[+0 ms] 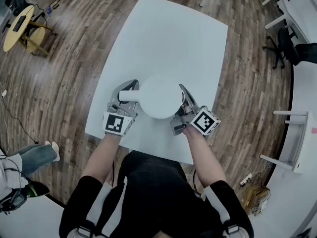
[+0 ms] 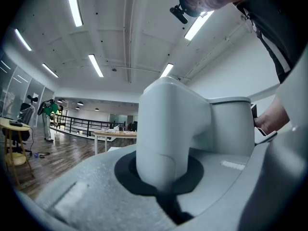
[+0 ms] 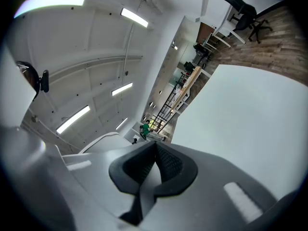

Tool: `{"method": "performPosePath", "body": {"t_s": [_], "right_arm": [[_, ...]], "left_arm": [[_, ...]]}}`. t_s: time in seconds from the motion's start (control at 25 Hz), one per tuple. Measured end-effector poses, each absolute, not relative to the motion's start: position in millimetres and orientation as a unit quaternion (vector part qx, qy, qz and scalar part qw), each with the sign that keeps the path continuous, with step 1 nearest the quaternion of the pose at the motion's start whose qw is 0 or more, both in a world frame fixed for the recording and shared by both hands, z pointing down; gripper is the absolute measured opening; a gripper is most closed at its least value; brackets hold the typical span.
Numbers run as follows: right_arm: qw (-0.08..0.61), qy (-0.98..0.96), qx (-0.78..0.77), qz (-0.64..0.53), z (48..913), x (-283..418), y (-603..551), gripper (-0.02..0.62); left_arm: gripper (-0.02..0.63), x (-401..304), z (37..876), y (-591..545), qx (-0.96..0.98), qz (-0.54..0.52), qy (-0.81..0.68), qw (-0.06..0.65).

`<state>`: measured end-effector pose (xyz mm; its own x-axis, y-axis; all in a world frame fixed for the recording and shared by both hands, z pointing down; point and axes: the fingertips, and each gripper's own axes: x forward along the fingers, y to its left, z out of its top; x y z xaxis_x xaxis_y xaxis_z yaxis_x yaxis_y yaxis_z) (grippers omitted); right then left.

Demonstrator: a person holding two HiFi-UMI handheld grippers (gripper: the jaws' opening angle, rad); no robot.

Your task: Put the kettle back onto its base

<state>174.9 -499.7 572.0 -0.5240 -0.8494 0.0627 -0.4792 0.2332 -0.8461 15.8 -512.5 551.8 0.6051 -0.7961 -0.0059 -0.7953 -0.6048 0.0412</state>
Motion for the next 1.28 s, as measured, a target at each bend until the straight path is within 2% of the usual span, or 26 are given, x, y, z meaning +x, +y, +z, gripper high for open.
{"method": "performPosePath", "body": {"t_s": [0.12, 0.2, 0.24, 0.52, 0.72, 1.0, 1.16, 1.28], "right_arm": [[0.216, 0.751, -0.440, -0.442, 575.2, 176.8, -496.1, -0.001], [0.211, 0.750, -0.447, -0.439, 577.2, 178.4, -492.5, 0.013], [0.209, 0.748, -0.452, -0.438, 578.9, 179.9, -490.4, 0.030], [0.201, 0.713, -0.512, -0.436, 594.6, 201.1, -466.8, 0.043], [0.224, 0.716, -0.513, -0.417, 577.0, 197.9, -446.0, 0.043], [0.211, 0.720, -0.536, -0.387, 565.4, 189.1, -407.0, 0.043], [0.200, 0.729, -0.547, -0.359, 553.5, 180.1, -383.4, 0.010], [0.175, 0.747, -0.555, -0.322, 543.8, 167.4, -365.0, 0.000]], "left_arm": [[0.004, 12.9, 555.1, -514.7, 0.893, -0.012, -0.449, 0.027], [0.089, 6.3, 559.7, -516.1, 0.888, -0.010, -0.459, 0.038], [0.111, 4.0, 561.4, -515.8, 0.886, -0.005, -0.462, 0.038], [0.160, -7.8, 579.6, -506.2, 0.883, 0.032, -0.464, 0.062], [0.161, -23.7, 586.6, -482.3, 0.881, 0.042, -0.464, 0.083], [0.160, -42.7, 568.8, -455.8, 0.878, -0.002, -0.464, 0.118], [0.158, -54.0, 542.9, -432.0, 0.885, -0.015, -0.452, 0.106], [0.112, -60.7, 528.6, -409.7, 0.895, -0.011, -0.438, 0.085]]}}
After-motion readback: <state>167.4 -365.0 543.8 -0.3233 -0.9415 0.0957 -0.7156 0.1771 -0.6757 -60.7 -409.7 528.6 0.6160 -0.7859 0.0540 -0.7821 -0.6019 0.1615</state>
